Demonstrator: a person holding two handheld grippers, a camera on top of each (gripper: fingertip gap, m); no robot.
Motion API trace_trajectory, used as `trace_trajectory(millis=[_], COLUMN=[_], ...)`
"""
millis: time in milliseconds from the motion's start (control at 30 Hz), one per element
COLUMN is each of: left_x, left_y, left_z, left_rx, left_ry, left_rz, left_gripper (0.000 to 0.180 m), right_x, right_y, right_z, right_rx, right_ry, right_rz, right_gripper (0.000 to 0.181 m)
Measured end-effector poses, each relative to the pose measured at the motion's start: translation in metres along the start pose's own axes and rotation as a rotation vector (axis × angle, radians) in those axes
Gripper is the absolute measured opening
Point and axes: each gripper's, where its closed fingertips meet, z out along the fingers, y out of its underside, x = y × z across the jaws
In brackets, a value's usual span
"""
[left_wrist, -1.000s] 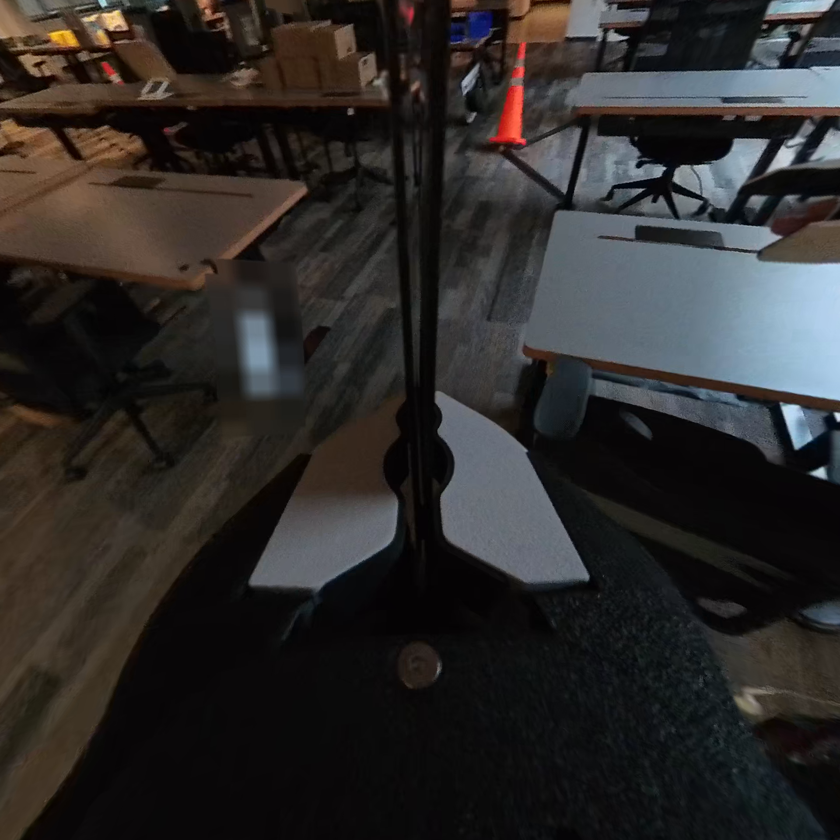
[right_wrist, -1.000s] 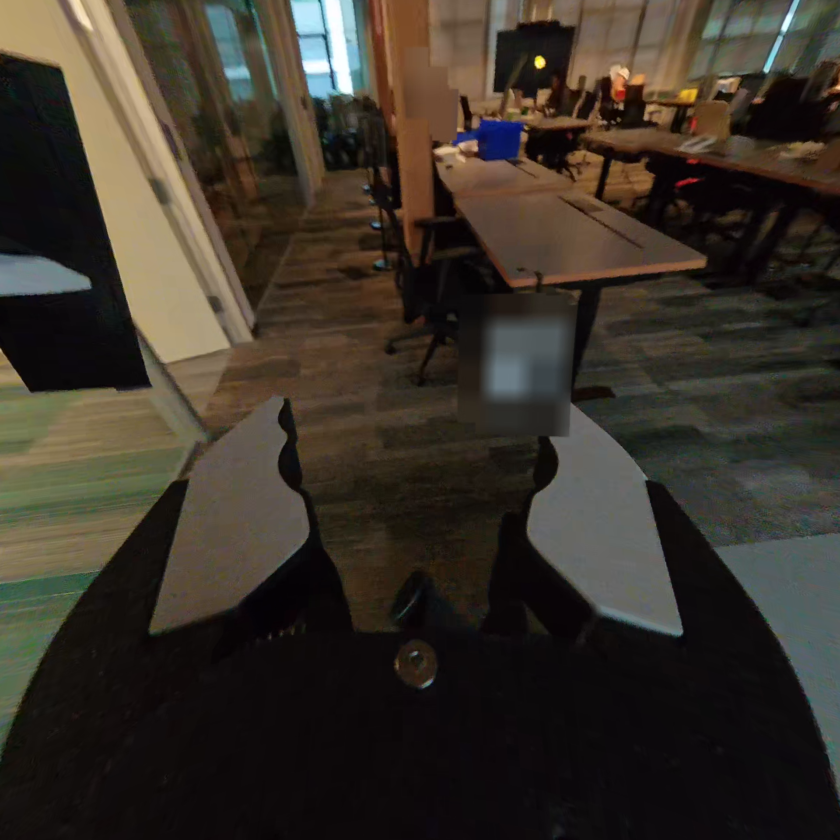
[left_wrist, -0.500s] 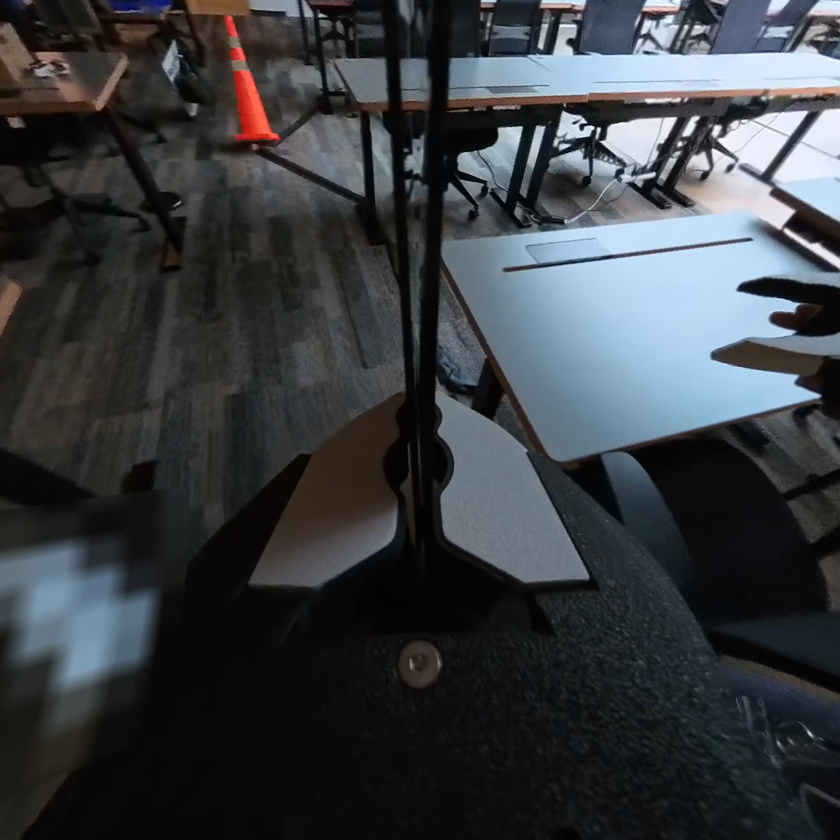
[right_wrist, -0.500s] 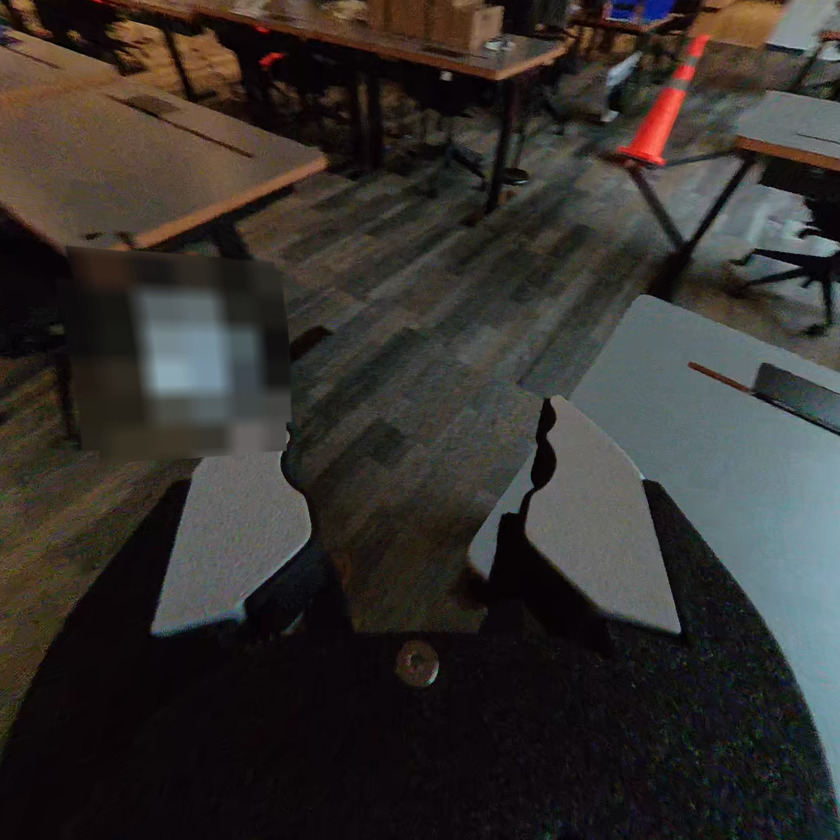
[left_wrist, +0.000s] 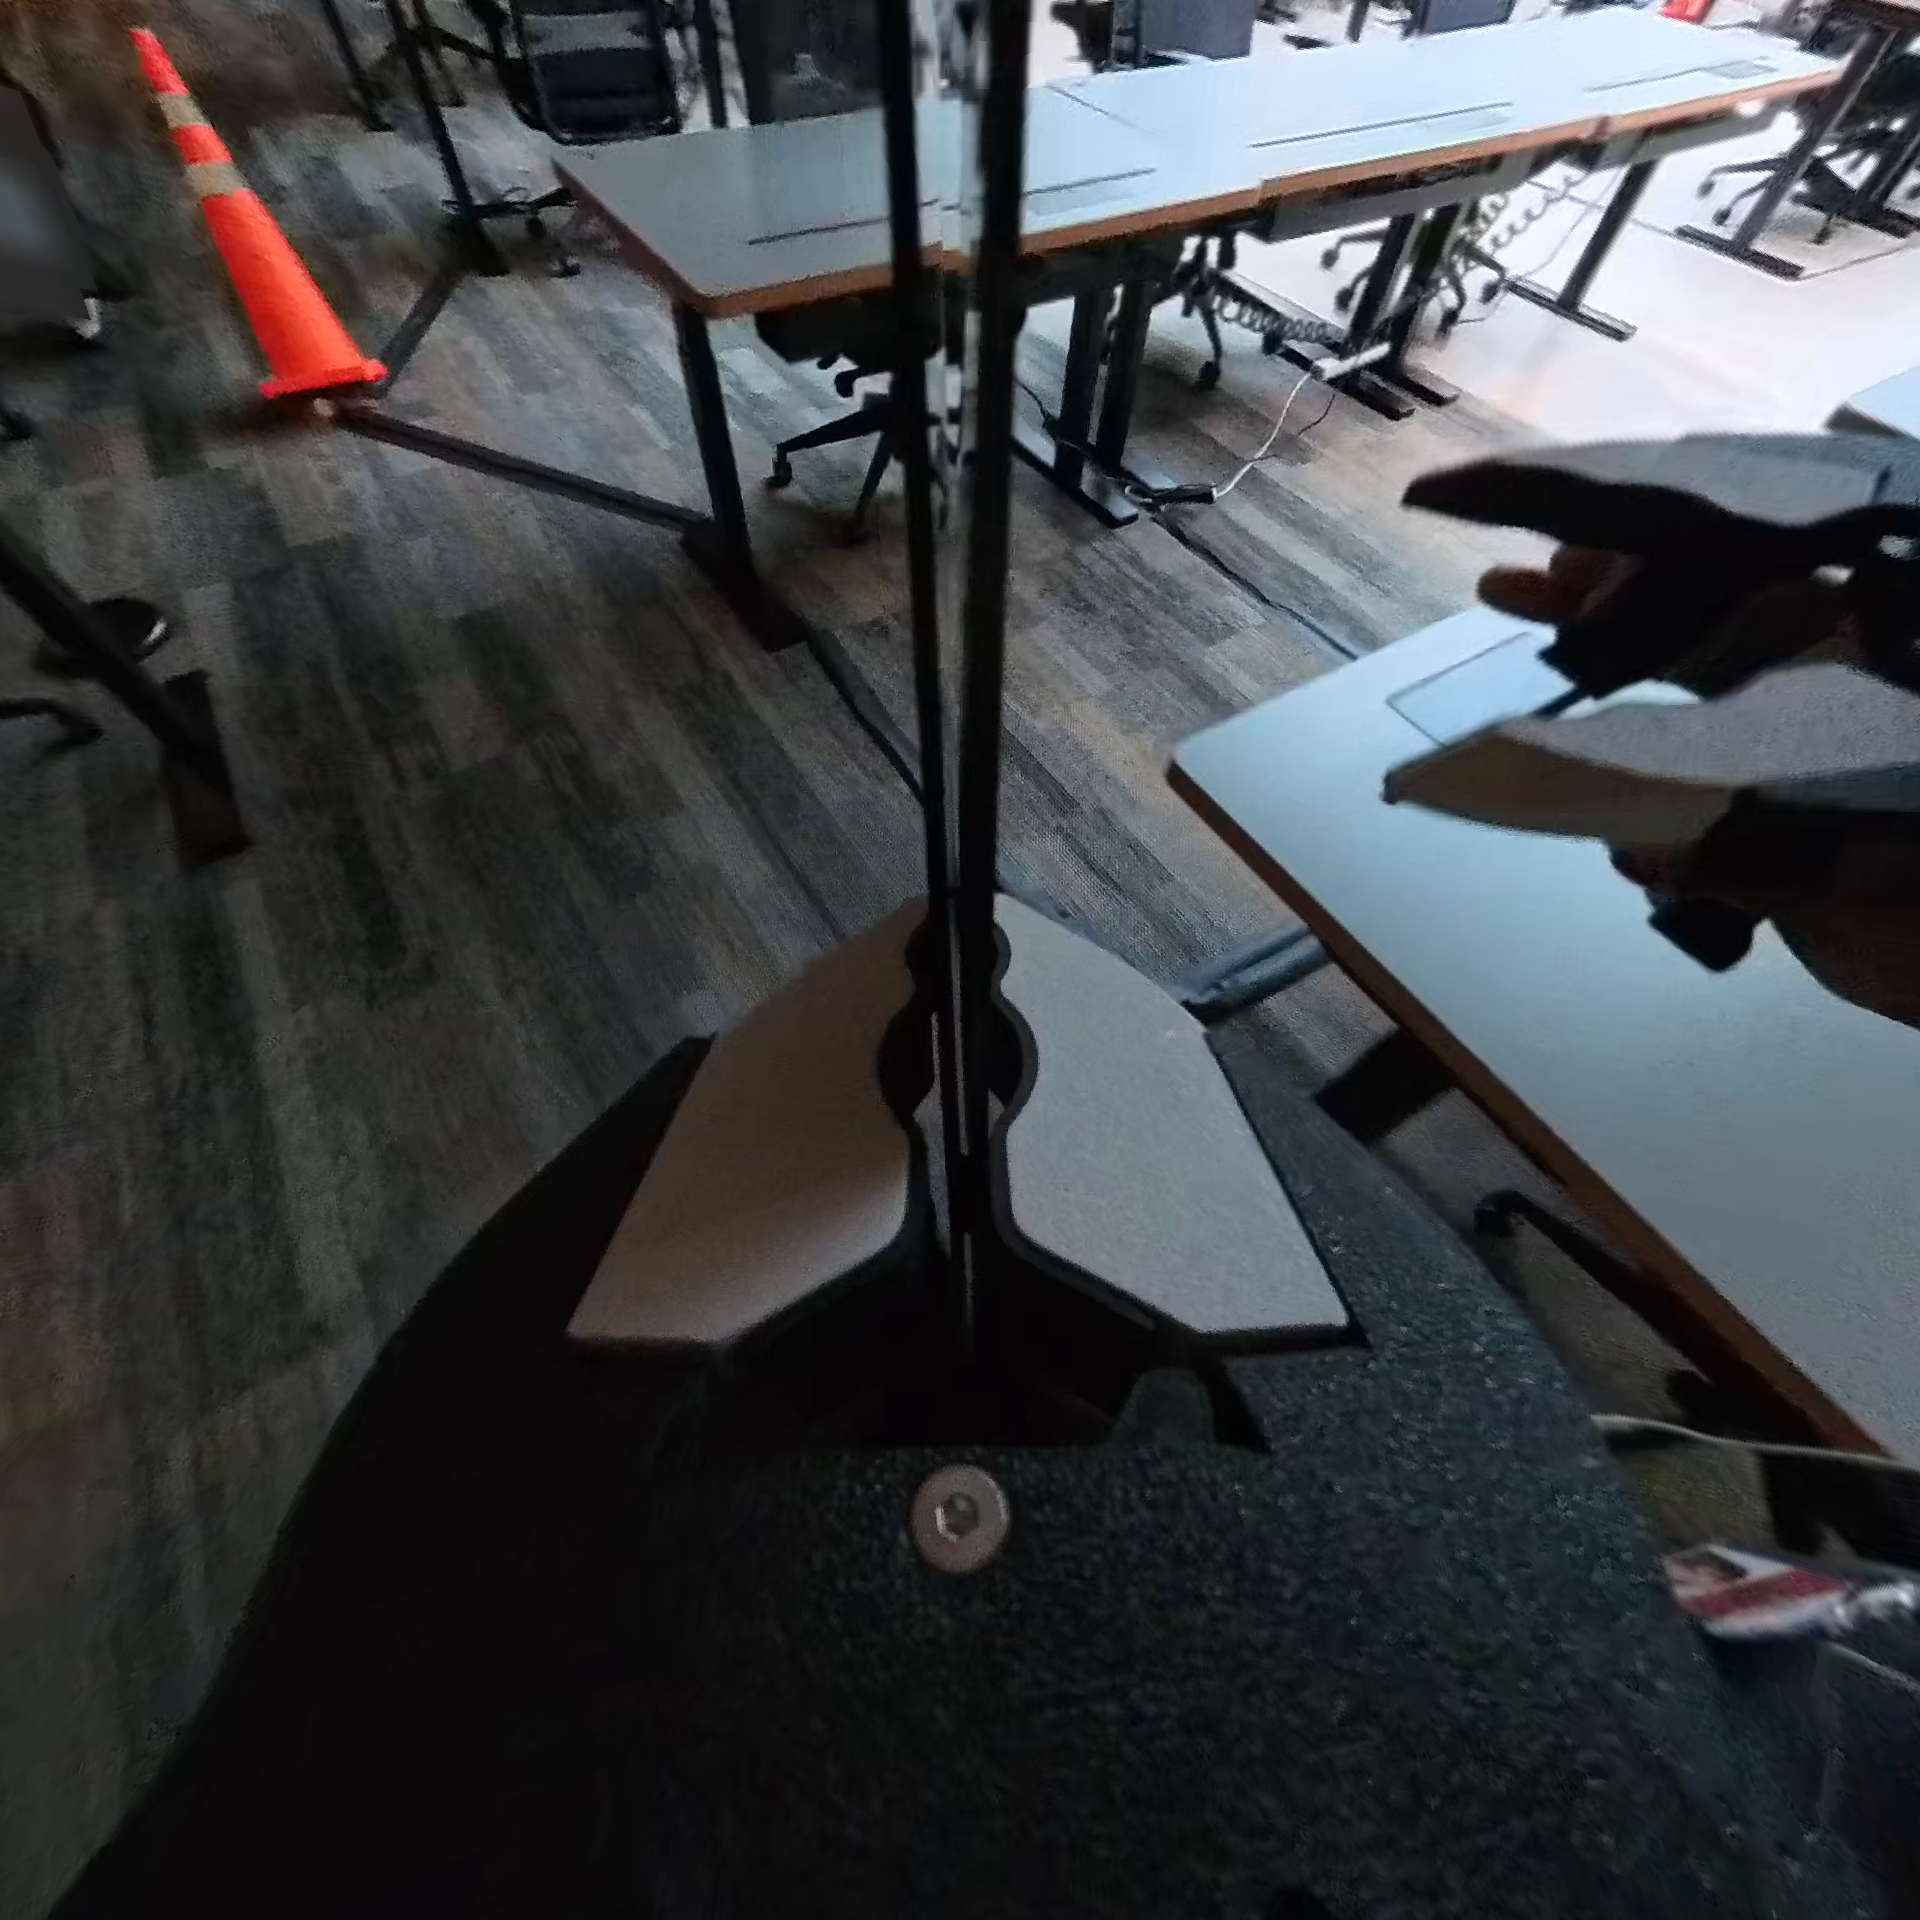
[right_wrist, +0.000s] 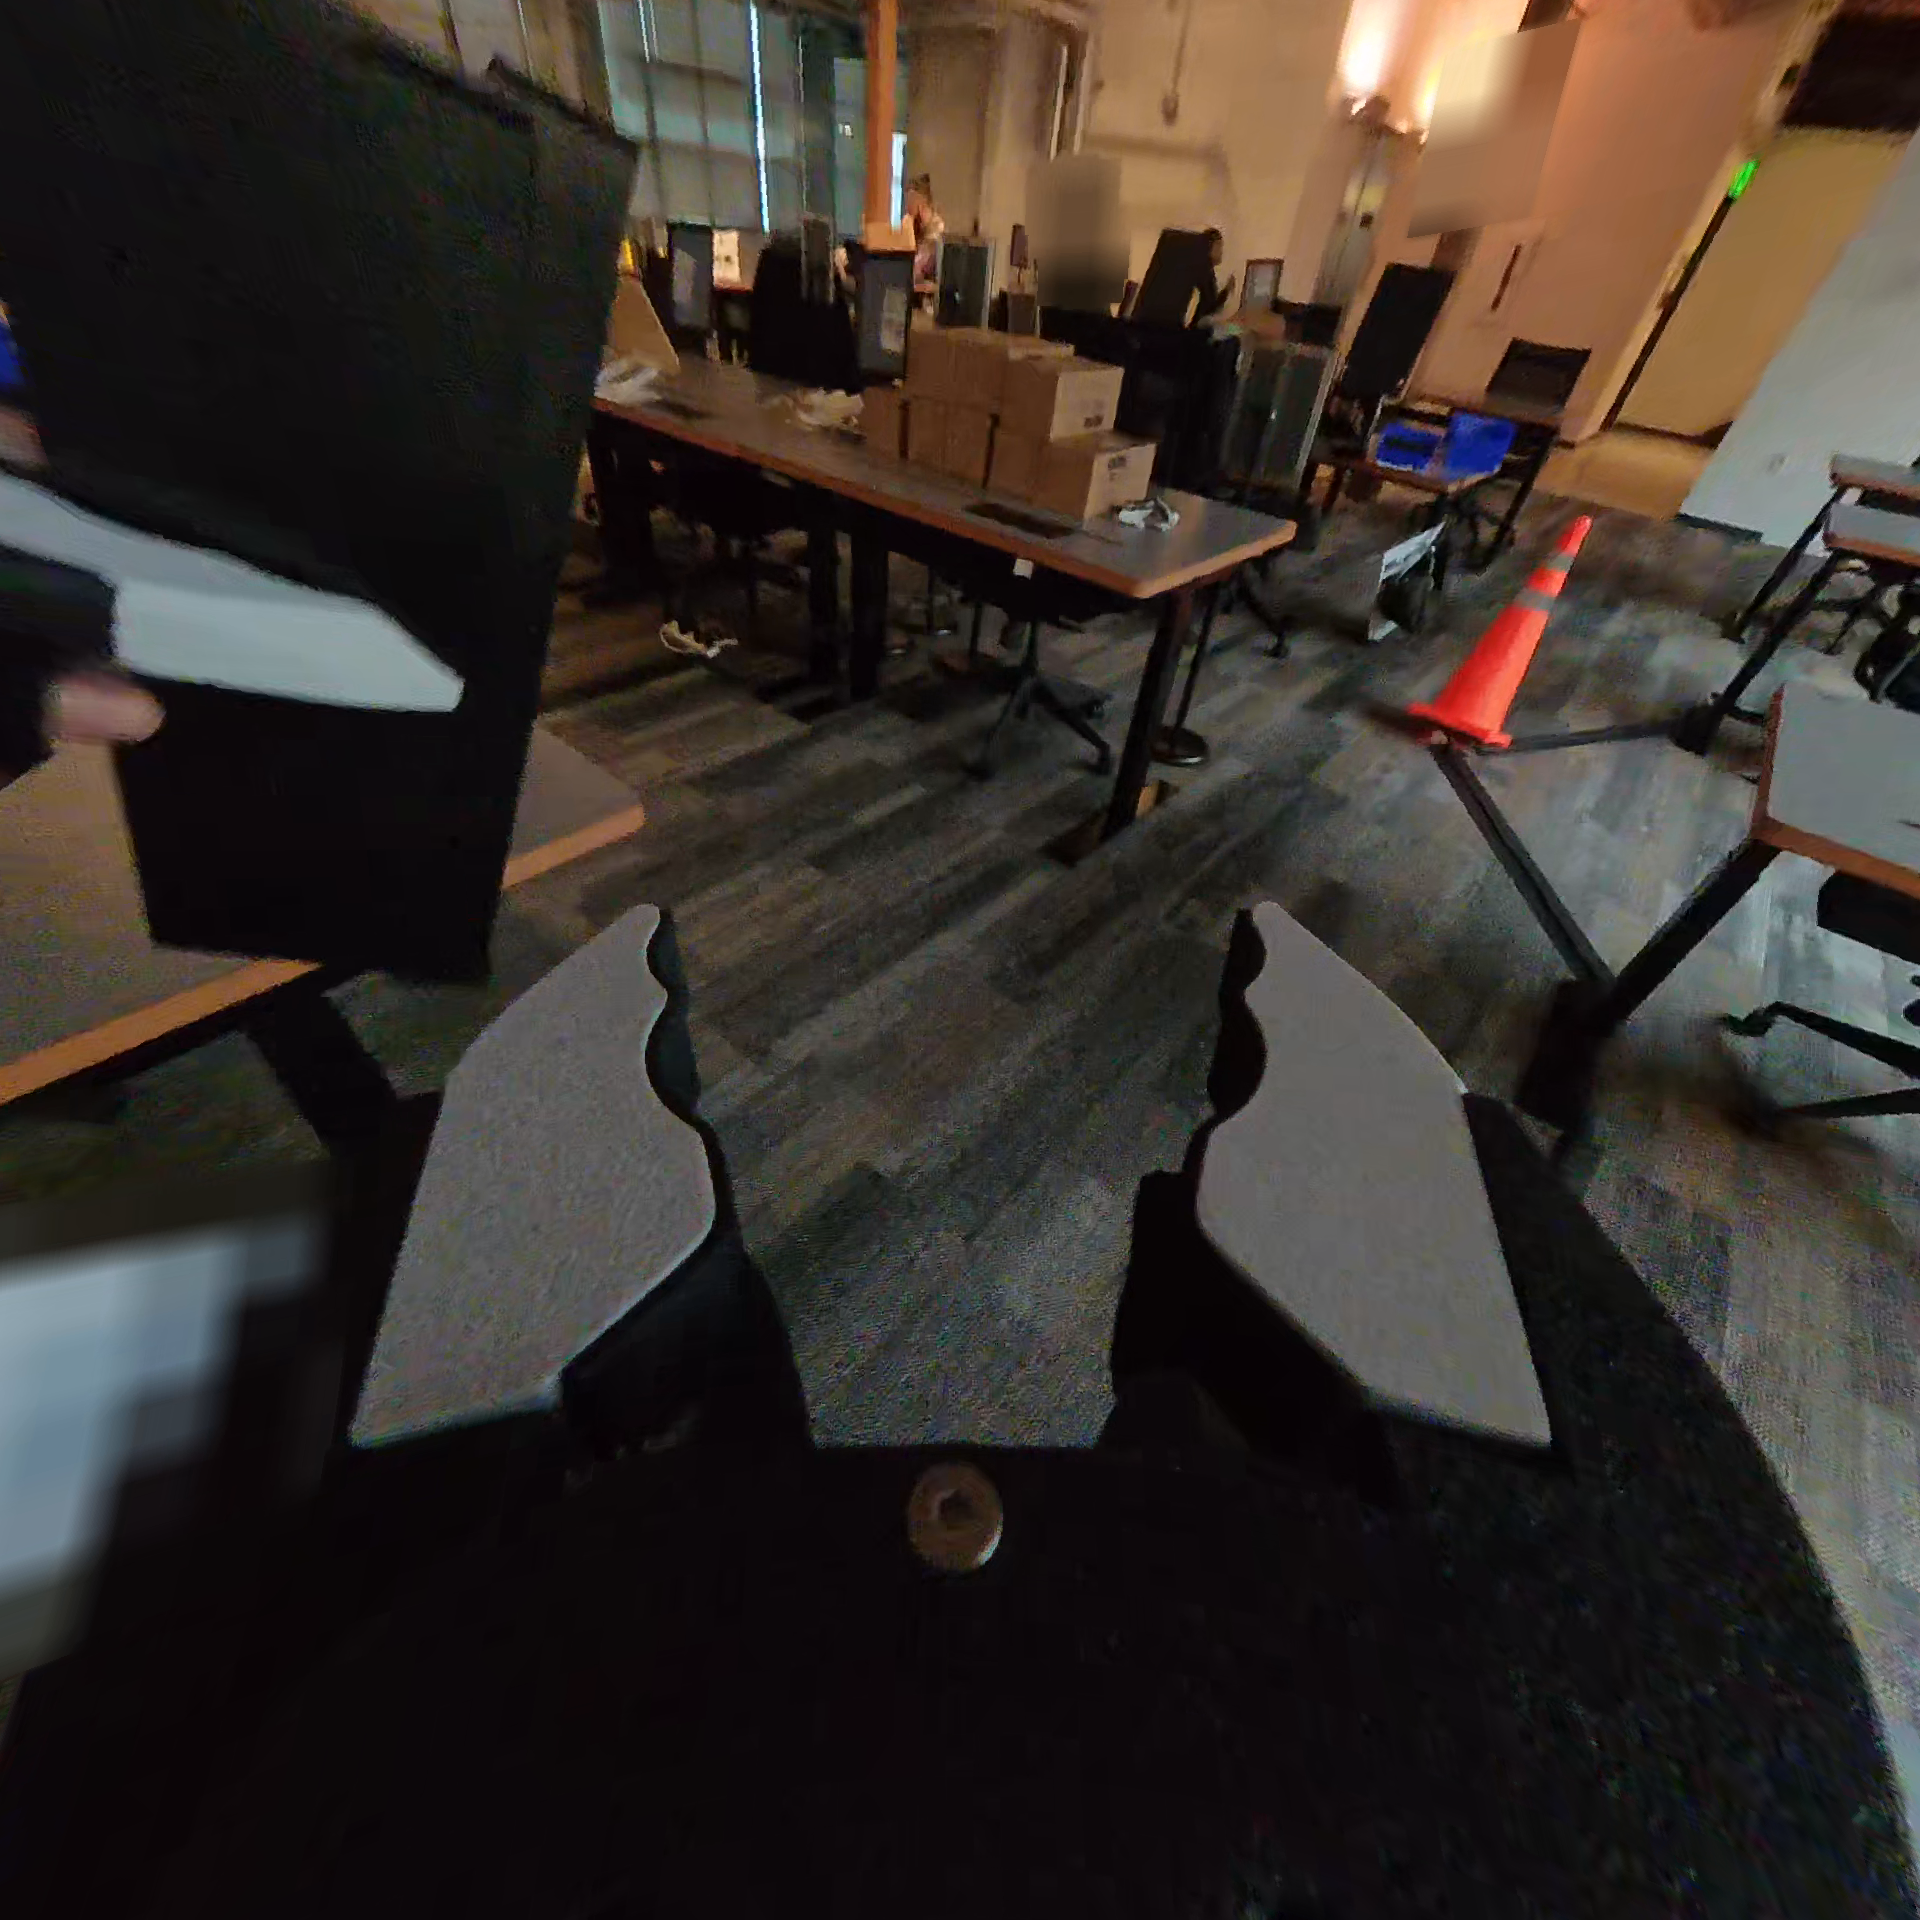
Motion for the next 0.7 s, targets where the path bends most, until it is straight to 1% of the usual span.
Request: trace_trajectory(millis=[67,133,200,267,367,500,600,700], left_x=[-0.056,-0.115,-0.166,-0.207,-0.263,-0.349,-0.428,-0.505], left_y=[-0.028,-0.064,-0.102,-0.136,-0.17,-0.197,-0.232,-0.301], left_z=[0.051,0.111,0.161,0.21,0.295,0.411,0.499,0.574], left_rx=[0.025,0.036,0.04,0.054,0.019,0.011,-0.018,-0.011], left_ry=[0.041,0.114,0.143,0.183,0.25,0.276,0.244,0.223], left_rz=[0.014,0.02,0.012,0.028,0.064,0.077,0.099,0.098], left_gripper=[0.003,0.003,0.003,0.003,0.003,0.003,0.003,0.003], right_x=[0.029,0.071,0.119,0.169,0.254,0.365,0.441,0.508], right_y=[0.009,0.018,0.022,0.016,0.011,0.033,0.043,0.018], right_z=[0.064,0.119,0.165,0.206,0.257,0.335,0.424,0.539], right_rx=[-0.045,-0.089,-0.146,-0.169,-0.195,-0.201,-0.163,-0.16], right_ry=[0.032,0.111,0.191,0.26,0.386,0.55,0.583,0.496], right_rz=[0.013,0.052,0.1,0.123,0.153,0.23,0.275,0.283], right_gripper=[0.097,0.097,0.097,0.097,0.097,0.096,0.094,0.095])
